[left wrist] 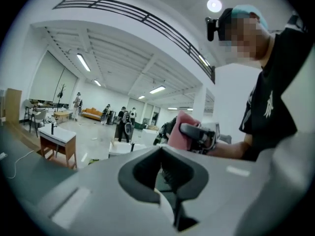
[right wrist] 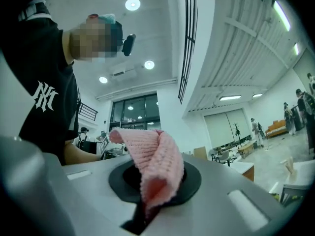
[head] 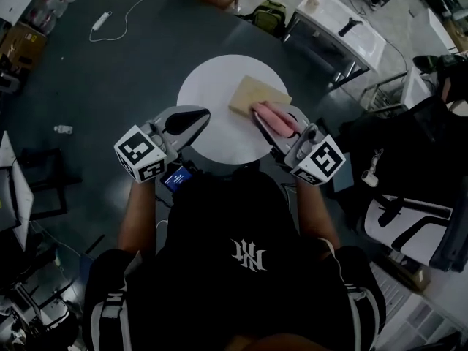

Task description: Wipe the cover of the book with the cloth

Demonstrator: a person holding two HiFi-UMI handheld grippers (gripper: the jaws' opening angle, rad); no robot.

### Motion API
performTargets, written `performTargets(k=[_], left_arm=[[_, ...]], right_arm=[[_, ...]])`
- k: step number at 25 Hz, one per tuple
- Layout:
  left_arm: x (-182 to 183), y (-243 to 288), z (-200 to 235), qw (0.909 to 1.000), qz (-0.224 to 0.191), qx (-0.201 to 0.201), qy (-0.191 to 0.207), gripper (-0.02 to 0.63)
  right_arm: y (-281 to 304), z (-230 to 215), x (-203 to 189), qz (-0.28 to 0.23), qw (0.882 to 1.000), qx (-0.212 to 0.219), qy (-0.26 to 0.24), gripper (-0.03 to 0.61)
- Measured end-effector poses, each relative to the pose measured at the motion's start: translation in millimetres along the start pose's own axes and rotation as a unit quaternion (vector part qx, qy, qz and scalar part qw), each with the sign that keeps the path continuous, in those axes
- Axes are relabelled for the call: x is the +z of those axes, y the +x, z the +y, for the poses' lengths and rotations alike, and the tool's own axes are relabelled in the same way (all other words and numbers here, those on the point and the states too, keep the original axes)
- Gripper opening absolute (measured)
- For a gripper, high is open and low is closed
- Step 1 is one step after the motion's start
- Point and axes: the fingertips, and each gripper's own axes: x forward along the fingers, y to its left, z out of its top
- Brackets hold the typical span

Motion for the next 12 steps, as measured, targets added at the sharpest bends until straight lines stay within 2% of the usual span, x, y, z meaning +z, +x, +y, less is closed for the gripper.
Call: performTargets(k=[4, 7, 12], left_arm=[[17.6, -44.6, -8.9, 0.9986, -0.033, -0.041, 0.006, 0.002], [17.0, -76.7, -17.9, 0.9966, -0.037, -0.073, 0.007, 0.002], [8.7, -112.6, -43.1, 0.9884, -0.051, -0.143, 0.008, 0.002]], right_arm=[[8.9, 45.7, 11.0, -0.008, 1.0, -0.022, -0.014, 0.015], [14.0, 82.0, 11.6, -0.013, 0.999, -0.045, -0.01, 0.015], [14.2, 132.8, 3.3, -0.008, 0.996, -0.088, 0.007, 0.015]])
